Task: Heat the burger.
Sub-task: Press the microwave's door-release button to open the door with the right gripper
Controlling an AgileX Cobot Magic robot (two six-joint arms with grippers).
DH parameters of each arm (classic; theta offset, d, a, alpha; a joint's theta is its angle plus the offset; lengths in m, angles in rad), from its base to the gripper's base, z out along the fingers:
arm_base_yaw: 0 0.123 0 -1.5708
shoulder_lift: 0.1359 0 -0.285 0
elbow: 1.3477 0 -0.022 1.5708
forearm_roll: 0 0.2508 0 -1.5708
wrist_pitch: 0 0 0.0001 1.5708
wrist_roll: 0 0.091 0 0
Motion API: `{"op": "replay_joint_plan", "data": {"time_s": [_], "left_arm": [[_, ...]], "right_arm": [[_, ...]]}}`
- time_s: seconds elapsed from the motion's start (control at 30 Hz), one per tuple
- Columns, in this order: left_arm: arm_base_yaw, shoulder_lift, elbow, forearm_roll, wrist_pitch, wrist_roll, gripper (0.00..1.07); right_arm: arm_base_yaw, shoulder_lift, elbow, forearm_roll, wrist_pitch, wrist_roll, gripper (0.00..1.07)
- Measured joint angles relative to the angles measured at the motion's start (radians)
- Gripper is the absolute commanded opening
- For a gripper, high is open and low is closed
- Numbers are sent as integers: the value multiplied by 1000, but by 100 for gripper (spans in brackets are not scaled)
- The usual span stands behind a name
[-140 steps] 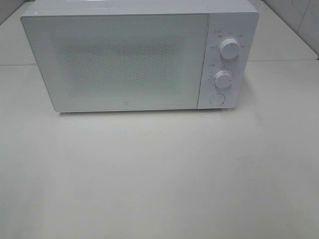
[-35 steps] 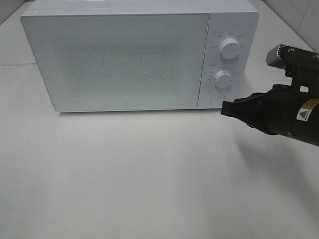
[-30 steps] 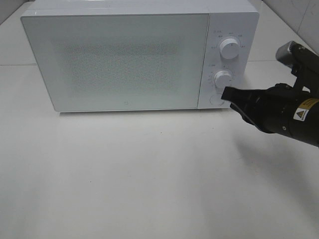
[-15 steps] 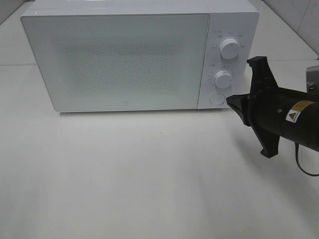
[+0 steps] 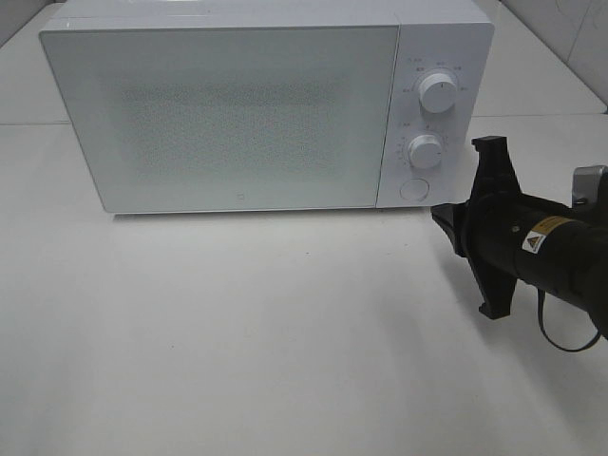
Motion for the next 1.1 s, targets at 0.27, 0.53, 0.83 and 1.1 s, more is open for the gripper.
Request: {"op": "replay_joint_plan", "data": {"time_s": [0.27,0.53,0.83,1.1], "left_arm": [[0,0,0,0,0,0,103],[0,0,0,0,0,0,103],[0,0,0,0,0,0,103],[0,0,0,0,0,0,103]], "right_arm": [[0,84,-93,8,-4,0,0],[0,183,-190,57,-3,0,0],[0,256,-238,117,-8,0,0],[0,302,-256,179,-31,-8,0]]}}
